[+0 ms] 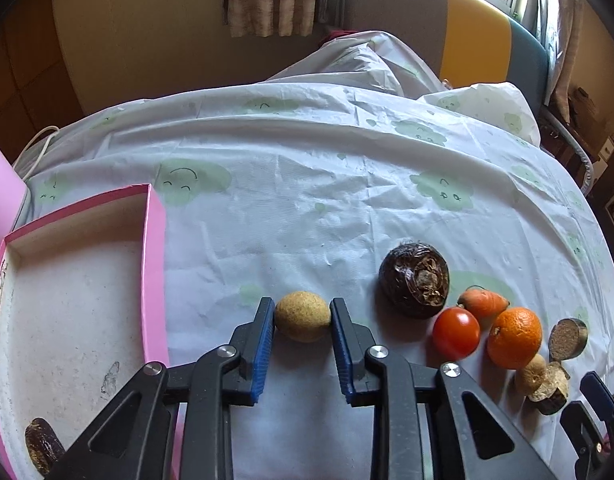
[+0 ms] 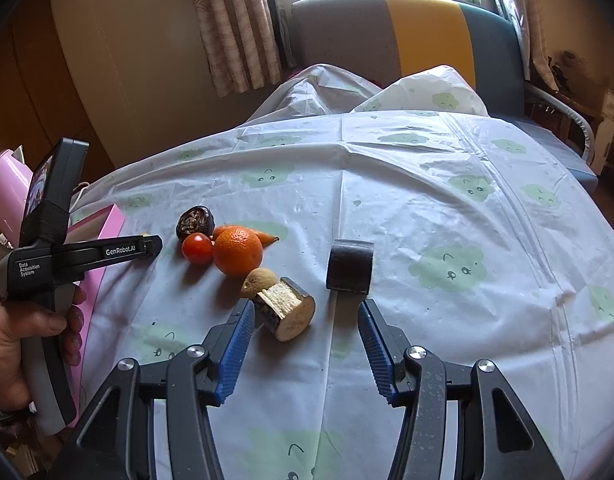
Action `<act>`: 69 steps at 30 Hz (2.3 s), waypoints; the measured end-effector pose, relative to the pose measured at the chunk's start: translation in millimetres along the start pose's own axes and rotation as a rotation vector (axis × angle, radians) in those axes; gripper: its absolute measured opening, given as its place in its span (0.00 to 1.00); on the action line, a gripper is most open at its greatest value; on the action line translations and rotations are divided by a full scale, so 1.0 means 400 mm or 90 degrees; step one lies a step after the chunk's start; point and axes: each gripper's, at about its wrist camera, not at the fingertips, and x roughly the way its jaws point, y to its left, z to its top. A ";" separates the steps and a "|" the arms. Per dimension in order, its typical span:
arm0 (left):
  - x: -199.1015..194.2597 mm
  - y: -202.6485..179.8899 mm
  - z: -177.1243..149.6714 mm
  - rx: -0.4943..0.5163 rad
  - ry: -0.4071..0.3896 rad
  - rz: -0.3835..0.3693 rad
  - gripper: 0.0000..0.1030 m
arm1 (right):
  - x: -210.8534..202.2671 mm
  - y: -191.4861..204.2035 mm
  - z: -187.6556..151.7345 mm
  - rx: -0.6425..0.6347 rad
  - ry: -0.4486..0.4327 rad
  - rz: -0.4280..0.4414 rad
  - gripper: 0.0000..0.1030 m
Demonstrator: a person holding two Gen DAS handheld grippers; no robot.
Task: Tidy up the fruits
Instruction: 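Carry the tan fruit into the tray with left while right grasps a yam chunk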
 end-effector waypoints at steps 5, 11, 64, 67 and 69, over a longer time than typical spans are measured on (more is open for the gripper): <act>-0.030 -0.017 -0.028 0.022 -0.003 -0.019 0.27 | 0.022 0.007 0.005 -0.010 0.012 0.017 0.54; -0.076 -0.023 -0.068 0.027 -0.006 -0.044 0.27 | 0.057 0.011 0.011 -0.014 0.030 0.025 0.62; -0.218 0.398 -0.148 -0.193 -0.080 0.015 0.34 | 0.036 0.089 -0.063 -0.082 0.051 0.010 0.38; -0.230 0.386 -0.161 -0.184 -0.081 0.042 0.36 | 0.037 0.090 -0.063 -0.081 0.050 0.005 0.38; -0.242 0.380 -0.172 -0.181 -0.084 0.048 0.36 | 0.037 0.092 -0.062 -0.083 0.050 0.000 0.38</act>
